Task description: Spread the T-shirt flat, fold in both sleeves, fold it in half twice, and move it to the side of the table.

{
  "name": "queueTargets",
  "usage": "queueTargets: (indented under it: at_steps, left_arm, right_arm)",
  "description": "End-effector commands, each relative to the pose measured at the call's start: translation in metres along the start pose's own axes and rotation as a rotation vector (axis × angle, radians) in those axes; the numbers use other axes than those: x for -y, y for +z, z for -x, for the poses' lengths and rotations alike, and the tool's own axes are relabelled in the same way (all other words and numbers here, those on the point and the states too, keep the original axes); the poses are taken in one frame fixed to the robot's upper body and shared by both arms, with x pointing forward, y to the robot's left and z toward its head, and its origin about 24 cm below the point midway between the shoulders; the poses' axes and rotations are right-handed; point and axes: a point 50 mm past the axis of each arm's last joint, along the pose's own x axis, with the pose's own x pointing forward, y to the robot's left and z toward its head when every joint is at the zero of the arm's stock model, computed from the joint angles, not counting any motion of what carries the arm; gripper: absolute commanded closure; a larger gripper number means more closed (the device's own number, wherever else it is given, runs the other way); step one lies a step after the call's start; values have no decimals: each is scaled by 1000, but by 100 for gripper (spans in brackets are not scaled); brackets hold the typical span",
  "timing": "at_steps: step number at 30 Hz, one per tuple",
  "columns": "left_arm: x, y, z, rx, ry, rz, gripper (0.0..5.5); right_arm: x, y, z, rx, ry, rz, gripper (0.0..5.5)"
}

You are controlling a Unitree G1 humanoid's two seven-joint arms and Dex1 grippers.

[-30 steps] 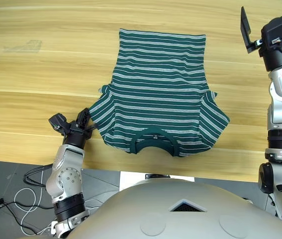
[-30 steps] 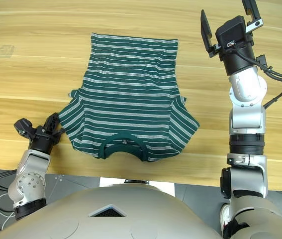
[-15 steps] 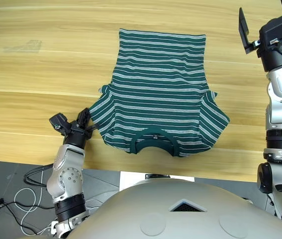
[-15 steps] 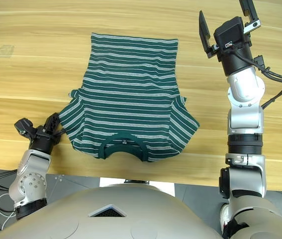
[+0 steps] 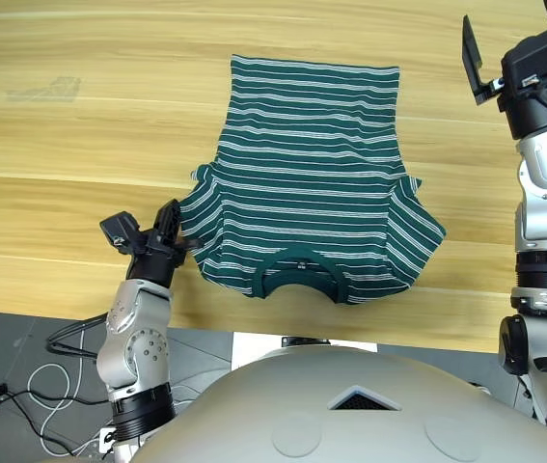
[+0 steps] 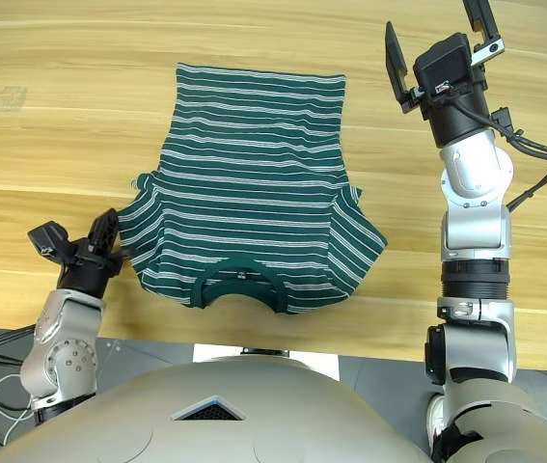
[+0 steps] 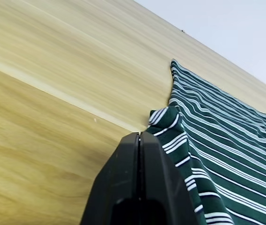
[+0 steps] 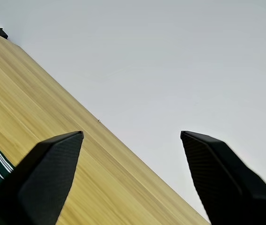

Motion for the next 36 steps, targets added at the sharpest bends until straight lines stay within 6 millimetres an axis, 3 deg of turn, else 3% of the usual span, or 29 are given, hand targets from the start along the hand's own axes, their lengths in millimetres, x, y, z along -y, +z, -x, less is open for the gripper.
queueTargets:
  at_steps: [1,5,8,16,21,33,36]
  left_arm:
    - [23,10,-1,46,-88,-147,548]
    - [48,30,2,142,-192,-233,548]
    - [57,33,4,145,-247,-273,548]
    - [75,0,1,-53,-428,-656,548]
    - [86,-19,-4,-89,-482,-734,548]
    - [99,-22,-3,-58,-548,-808,548]
    - [102,-19,1,-46,-592,-824,497]
  right_arm:
    - [-1,0,-1,0,7,-3,165]
    - [-3,-1,-2,0,10,-5,165]
    - [-4,-1,-3,0,10,-7,165]
    - [-1,-1,-2,1,3,-6,165]
    - [-2,-4,1,-12,0,-12,165]
    - [-3,-7,7,-31,1,-20,165]
    - [-4,-8,10,-39,8,-36,165]
